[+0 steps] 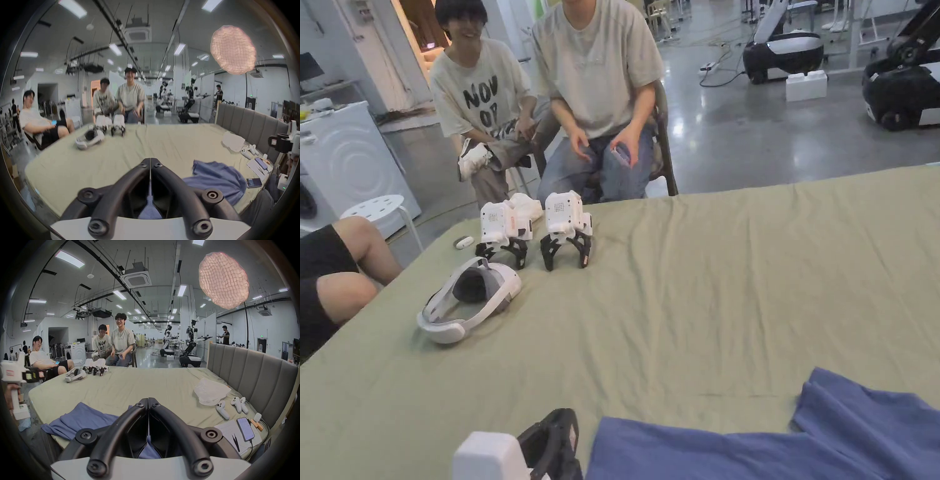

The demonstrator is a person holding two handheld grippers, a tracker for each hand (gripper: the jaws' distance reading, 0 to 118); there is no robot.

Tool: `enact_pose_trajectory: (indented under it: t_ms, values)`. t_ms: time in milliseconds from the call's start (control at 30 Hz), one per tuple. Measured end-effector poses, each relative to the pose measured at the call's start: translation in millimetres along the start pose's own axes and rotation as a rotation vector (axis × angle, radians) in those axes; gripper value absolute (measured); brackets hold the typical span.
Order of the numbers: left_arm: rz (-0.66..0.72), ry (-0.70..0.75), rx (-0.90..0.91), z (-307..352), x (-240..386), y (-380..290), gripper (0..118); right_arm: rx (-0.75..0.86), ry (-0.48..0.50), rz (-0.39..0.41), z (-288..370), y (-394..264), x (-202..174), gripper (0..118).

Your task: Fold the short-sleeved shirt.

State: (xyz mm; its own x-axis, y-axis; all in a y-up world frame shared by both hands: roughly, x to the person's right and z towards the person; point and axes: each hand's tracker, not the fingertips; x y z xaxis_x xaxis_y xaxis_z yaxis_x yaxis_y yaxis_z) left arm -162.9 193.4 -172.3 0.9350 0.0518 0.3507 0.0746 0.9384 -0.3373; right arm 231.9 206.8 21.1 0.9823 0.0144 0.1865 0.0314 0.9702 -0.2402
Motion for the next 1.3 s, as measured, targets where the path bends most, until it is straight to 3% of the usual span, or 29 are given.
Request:
enact_pose_trajectory:
  t_ms: [100,233,333,400,533,700,900,933,967,1033,1067,1167,1300]
  values:
    - [0.052,-0.032,-0.185,-63.7,-18.0,-19.4,53,-0.038,-0.002,0.003,-4.1,-6.7,2.9,0]
    - [0.152,-0.012,-0.33,-147.8,-36.4,-49.8,61,-0.086,-0.008,-0.02,-12.5,-18.3,10.3,0]
    - [0.132,0.019,-0.424,-195.5,-46.4,-67.3,65,-0.122,0.003,-0.059,-17.6,-29.1,16.0,0]
    - [0.135,0.059,-0.465,-216.3,-51.0,-77.5,71,-0.142,-0.013,-0.069,-20.0,-36.1,18.6,0]
    - [0.155,0.074,-0.523,-241.7,-55.7,-89.6,72,-0.193,-0.04,-0.09,-24.6,-46.3,26.3,0]
    - [0.086,0.064,-0.547,-247.2,-45.8,-98.2,54,-0.235,-0.06,-0.099,-34.8,-52.1,32.3,0]
    - [0.046,0.07,-0.554,-251.0,-44.5,-97.3,3,-0.25,0.019,-0.091,-72.3,-45.4,34.1,0]
    - [0.04,0.072,-0.557,-252.3,-42.7,-98.8,2,-0.256,0.028,-0.067,-86.1,-42.2,34.7,2]
    - [0.04,0.071,-0.564,-254.4,-41.7,-99.8,2,-0.278,0.041,-0.049,-100.6,-39.7,35.6,11]
    - [0.05,0.077,-0.575,-258.1,-42.9,-101.3,1,-0.393,0.056,0.02,-142.3,-41.9,45.1,65]
    - [0.058,0.075,-0.581,-259.0,-44.8,-101.0,1,-0.438,0.057,0.034,-160.2,-42.5,47.0,78]
    - [0.067,0.064,-0.594,-260.3,-48.9,-100.3,1,-0.521,0.071,0.013,-221.3,-53.1,57.9,81]
    - [0.074,0.055,-0.6,-259.6,-49.6,-98.9,1,-0.674,0.005,-0.014,-304.6,-75.2,73.4,80]
